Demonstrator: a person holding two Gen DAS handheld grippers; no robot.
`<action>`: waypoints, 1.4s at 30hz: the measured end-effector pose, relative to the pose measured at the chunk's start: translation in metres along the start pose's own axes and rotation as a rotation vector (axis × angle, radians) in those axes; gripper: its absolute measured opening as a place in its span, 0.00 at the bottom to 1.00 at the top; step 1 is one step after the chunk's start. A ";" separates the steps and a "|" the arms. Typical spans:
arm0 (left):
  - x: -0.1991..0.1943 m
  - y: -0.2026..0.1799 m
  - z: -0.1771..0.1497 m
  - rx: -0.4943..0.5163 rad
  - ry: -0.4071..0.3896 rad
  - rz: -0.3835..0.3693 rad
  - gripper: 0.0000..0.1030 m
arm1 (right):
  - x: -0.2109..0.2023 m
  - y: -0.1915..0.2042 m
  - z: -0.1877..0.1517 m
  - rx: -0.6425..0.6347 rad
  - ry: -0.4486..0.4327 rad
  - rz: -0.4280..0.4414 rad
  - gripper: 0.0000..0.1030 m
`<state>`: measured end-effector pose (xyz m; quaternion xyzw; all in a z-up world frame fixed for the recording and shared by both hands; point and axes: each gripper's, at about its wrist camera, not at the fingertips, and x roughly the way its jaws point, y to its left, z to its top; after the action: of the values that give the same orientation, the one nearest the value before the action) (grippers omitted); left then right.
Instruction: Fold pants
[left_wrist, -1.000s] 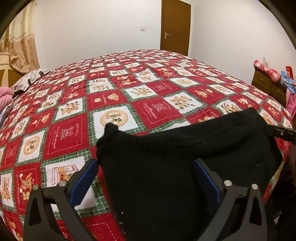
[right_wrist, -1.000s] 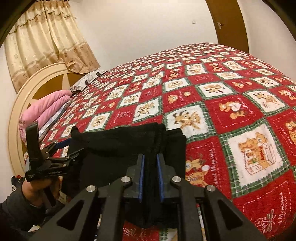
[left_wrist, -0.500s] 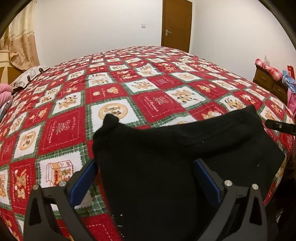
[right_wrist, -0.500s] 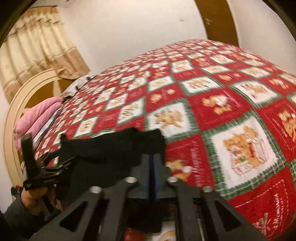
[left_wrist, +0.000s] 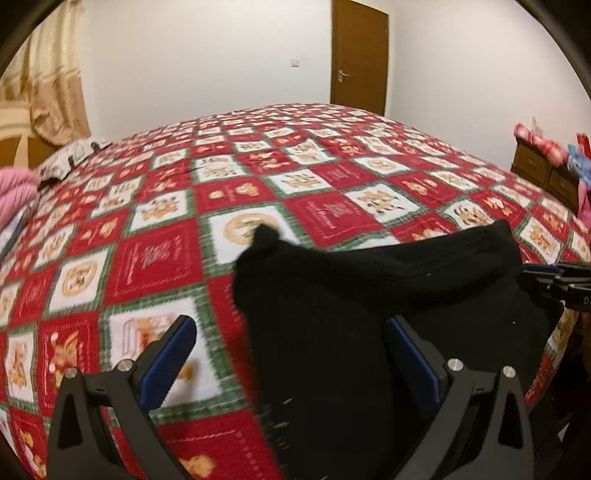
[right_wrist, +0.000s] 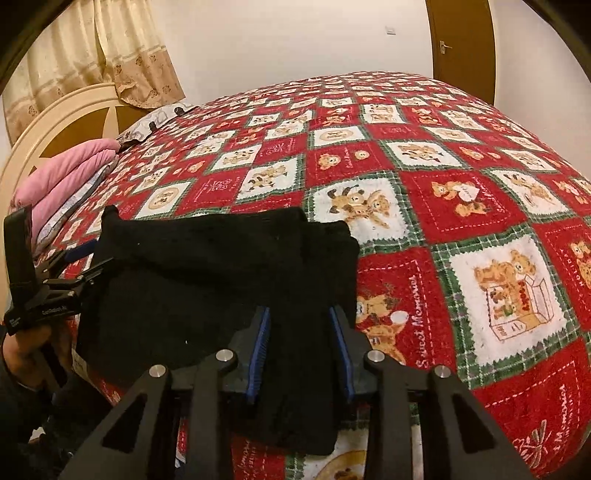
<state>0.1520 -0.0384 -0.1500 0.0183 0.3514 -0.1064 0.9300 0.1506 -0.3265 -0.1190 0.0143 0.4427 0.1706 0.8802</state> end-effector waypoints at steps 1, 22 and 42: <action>0.001 0.005 -0.002 -0.019 0.007 -0.019 1.00 | -0.001 0.001 0.000 0.000 0.000 -0.001 0.33; 0.018 0.008 -0.003 -0.057 0.027 -0.127 1.00 | 0.002 -0.020 -0.005 0.144 -0.037 0.139 0.36; 0.005 0.020 -0.007 -0.123 0.003 -0.271 0.35 | -0.007 -0.021 -0.004 0.172 -0.074 0.182 0.23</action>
<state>0.1554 -0.0186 -0.1595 -0.0862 0.3578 -0.2093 0.9059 0.1500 -0.3493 -0.1197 0.1361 0.4196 0.2107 0.8724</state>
